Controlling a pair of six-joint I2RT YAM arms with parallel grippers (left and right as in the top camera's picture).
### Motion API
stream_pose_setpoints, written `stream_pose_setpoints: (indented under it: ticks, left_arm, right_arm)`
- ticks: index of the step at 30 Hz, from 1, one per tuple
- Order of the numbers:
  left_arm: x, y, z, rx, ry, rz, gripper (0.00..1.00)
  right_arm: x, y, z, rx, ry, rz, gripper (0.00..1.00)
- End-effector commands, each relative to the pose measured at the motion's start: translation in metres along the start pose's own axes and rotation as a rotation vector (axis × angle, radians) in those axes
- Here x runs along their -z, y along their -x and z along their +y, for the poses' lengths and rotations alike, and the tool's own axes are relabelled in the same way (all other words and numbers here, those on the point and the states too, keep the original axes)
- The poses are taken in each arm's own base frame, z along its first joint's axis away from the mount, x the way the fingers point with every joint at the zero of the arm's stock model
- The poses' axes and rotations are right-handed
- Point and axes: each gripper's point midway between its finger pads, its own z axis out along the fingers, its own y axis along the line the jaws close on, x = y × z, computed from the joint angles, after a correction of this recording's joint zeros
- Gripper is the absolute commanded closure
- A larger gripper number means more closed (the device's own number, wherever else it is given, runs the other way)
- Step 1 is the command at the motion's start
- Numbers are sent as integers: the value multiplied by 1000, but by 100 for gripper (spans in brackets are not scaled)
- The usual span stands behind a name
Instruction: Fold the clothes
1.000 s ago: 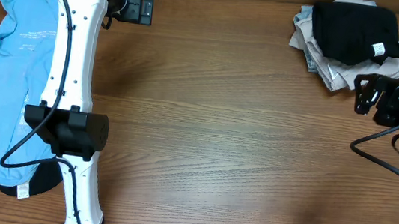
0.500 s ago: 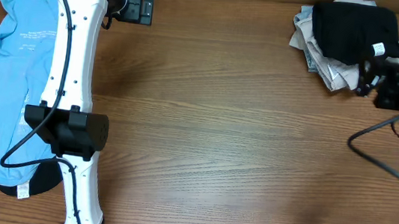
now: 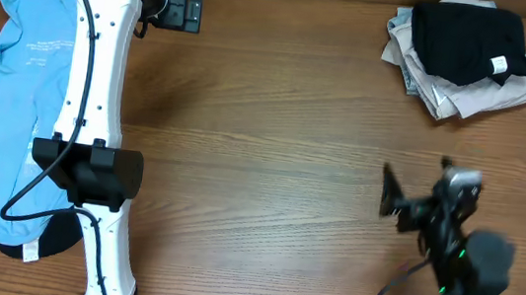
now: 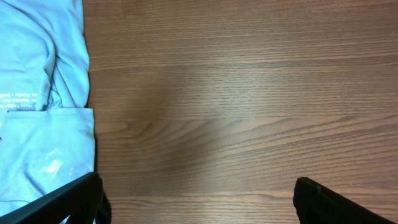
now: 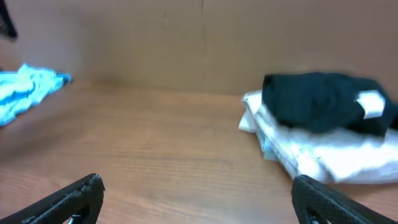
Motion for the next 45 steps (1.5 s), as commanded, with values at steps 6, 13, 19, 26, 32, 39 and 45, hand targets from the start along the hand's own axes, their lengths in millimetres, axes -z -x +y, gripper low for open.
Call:
stream_pose_setpoints:
  ticks: [6, 13, 19, 26, 32, 39, 45]
  left_arm:
    - [-3, 1, 5, -11, 7, 3, 0]
    - [-3, 1, 5, -11, 7, 3, 0]
    - [-3, 1, 5, -11, 6, 3, 0]
    - [-3, 1, 5, -10, 7, 3, 0]
    - [-3, 1, 5, -10, 7, 3, 0]
    - [8, 2, -2, -23, 0, -20, 0]
    - [73, -14, -14, -49, -19, -103, 0]
  right_arm:
    - [14, -60, 3, -30, -9, -95, 0]
    - [15, -63, 4, -20, -6, -146, 0]
    - [19, -53, 5, -11, -2, -190, 0]
    - [19, -53, 5, -11, -2, -190, 0]
    - [19, -53, 5, -11, -2, -190, 0]
    - [19, -53, 5, -11, -2, -190, 0]
    - [19, -53, 5, -11, -2, -190, 0]
